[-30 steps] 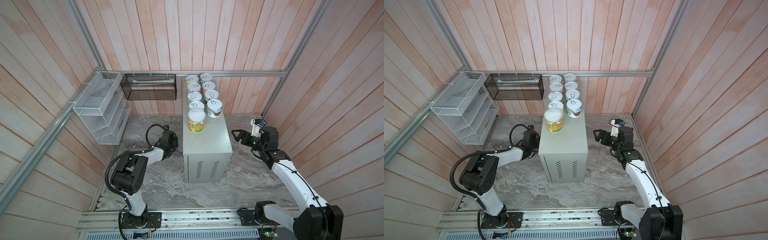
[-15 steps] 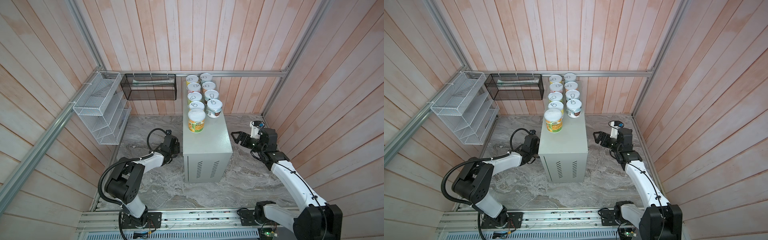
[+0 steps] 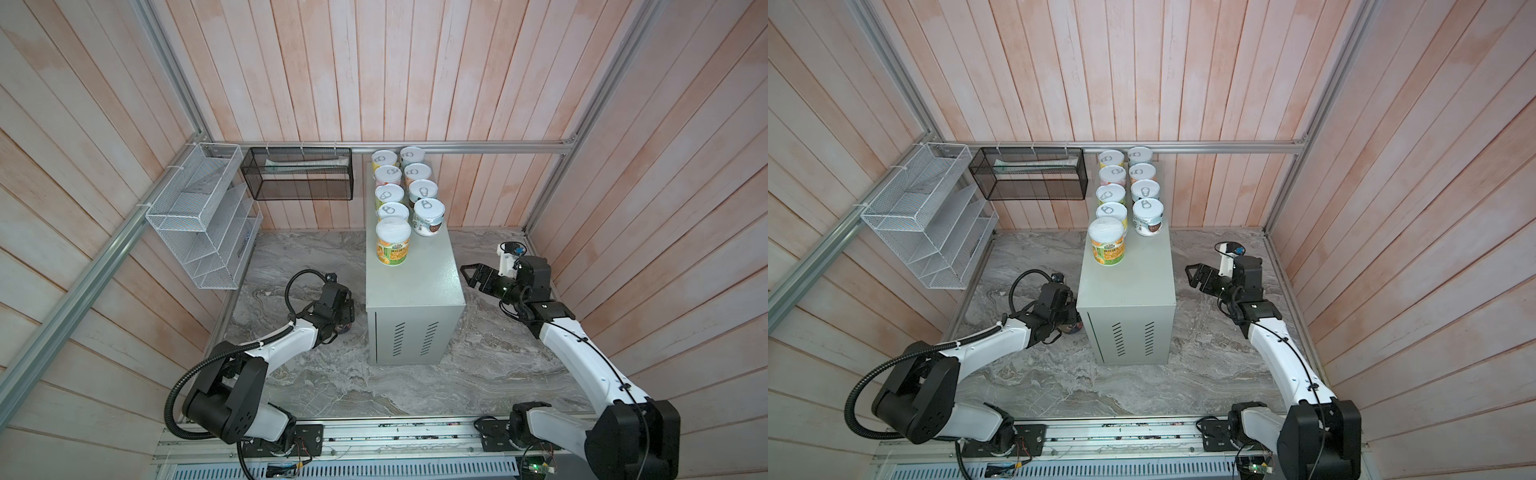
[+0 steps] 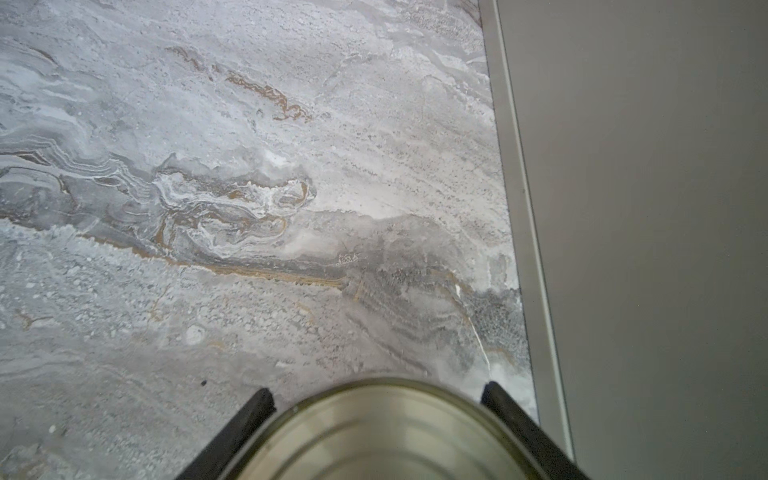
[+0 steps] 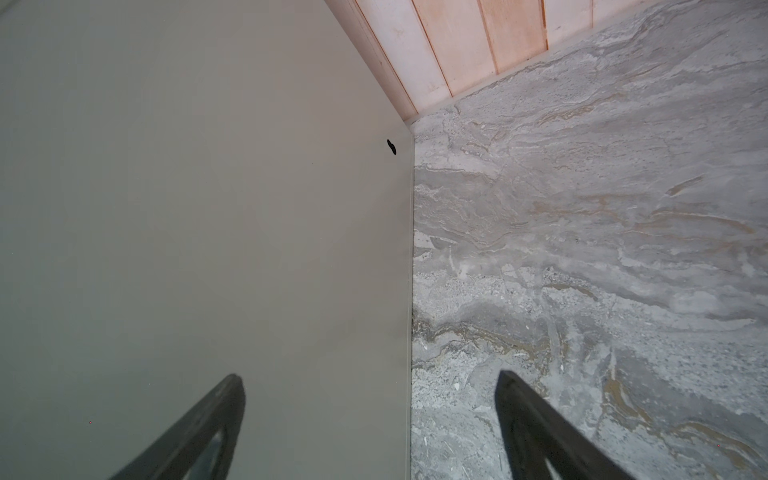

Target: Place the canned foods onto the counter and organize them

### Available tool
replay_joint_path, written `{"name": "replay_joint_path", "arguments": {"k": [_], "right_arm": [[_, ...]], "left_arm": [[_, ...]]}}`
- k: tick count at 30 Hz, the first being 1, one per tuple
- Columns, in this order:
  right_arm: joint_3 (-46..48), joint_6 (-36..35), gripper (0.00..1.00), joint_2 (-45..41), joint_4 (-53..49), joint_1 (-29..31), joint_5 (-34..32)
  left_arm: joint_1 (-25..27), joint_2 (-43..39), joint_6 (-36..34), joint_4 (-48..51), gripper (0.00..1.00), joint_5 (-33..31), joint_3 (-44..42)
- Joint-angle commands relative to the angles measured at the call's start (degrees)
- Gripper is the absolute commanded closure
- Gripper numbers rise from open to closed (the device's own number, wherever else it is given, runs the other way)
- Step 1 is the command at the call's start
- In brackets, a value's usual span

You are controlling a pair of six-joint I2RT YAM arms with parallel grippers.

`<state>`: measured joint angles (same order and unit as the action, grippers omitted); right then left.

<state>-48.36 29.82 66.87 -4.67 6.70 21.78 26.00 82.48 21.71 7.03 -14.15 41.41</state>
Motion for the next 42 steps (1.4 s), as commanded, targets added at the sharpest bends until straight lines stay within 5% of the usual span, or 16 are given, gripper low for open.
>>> {"name": "replay_joint_path", "arguments": {"k": [1,6,10,24,42], "right_arm": [[-1.1,-0.8,0.07,0.0,0.4,0.2,0.9],[-1.0,-0.7,0.07,-0.8,-0.1,0.2,0.7],[-0.9,-0.7,0.06,-1.3,-0.5,0.4,0.5],[-0.9,-0.6,0.07,-1.1,-0.9,1.3,0.2],[-1.5,-1.2,0.07,0.6,-0.2,1.4,0.5]], "left_arm": [[0.8,-2.6,1.7,2.4,0.69,-1.2,-2.0],[3.3,-3.4,2.8,1.2,0.24,-3.2,-4.6],[4.9,-1.9,4.1,-0.4,0.10,-5.4,-6.0],[6.0,6.1,7.8,-4.8,0.06,-8.6,-5.0],[6.0,6.8,7.0,-6.3,0.01,-15.4,-2.7]]}}
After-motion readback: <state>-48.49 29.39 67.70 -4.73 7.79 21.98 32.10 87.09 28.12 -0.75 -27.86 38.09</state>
